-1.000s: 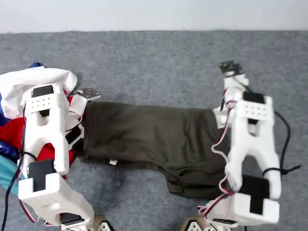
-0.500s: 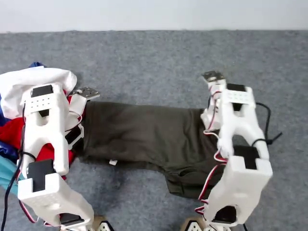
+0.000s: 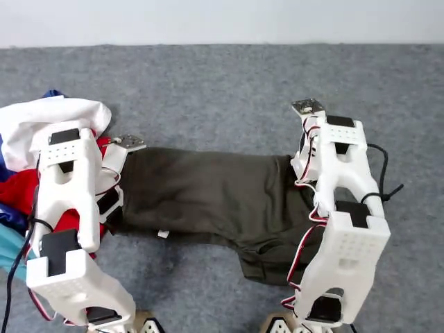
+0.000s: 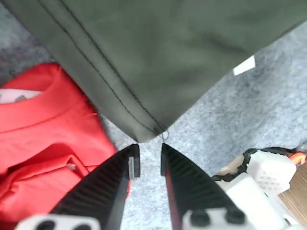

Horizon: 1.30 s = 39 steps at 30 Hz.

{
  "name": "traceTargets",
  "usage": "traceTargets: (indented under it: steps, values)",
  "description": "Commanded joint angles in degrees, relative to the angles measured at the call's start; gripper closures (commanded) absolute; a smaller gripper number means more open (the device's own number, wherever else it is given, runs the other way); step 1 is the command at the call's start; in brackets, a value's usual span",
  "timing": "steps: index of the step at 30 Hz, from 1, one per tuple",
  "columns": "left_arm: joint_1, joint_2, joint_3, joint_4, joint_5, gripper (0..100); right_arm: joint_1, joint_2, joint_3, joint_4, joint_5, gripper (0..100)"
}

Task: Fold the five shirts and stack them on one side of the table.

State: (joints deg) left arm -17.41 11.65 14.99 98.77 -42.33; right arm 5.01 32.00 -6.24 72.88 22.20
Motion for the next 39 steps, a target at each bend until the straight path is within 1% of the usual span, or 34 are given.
traceTargets:
  steps: [1,4,8,12,19,23,25,27,29,31,36,39]
  values:
    - [-0.2,-0.3,0.2,0.3,0.4,92,2.9,-1.8,-5.3,4.1,3.5,98.9]
    - [-0.2,-0.3,0.2,0.3,0.4,92,6.0,-2.4,-10.0,7.4,5.3,98.9]
    - [-0.2,-0.3,0.2,0.4,0.4,92,9.8,-1.5,-11.5,8.1,5.7,98.9]
    - [-0.2,-0.3,0.2,0.4,0.4,92,11.6,0.2,-11.4,8.1,7.6,98.9]
    - [-0.3,-0.3,0.2,0.4,0.4,92,15.3,0.6,-11.7,7.0,7.9,98.9]
    - [-0.2,-0.3,0.2,0.4,0.4,92,15.7,1.3,-11.6,7.0,7.9,98.2]
    - [-0.2,-0.3,0.2,0.4,0.4,92,15.6,1.3,-11.6,7.3,7.7,94.0]
    - [-0.2,-0.3,0.2,0.4,0.4,92,15.6,1.0,-11.6,8.0,7.6,86.1]
    - [-0.2,-0.4,0.0,0.5,0.5,92,15.6,0.0,-12.6,11.3,7.7,78.2]
    - [-0.1,-0.9,-0.3,0.8,0.6,92,15.5,-1.8,-14.8,16.6,7.9,73.2]
    - [-0.1,-4.2,-4.7,1.7,4.9,92,15.5,-8.1,-22.5,29.7,8.0,73.6]
    - [0.8,-8.3,-7.3,1.7,9.4,92,15.8,-13.6,-21.5,30.1,7.8,74.6]
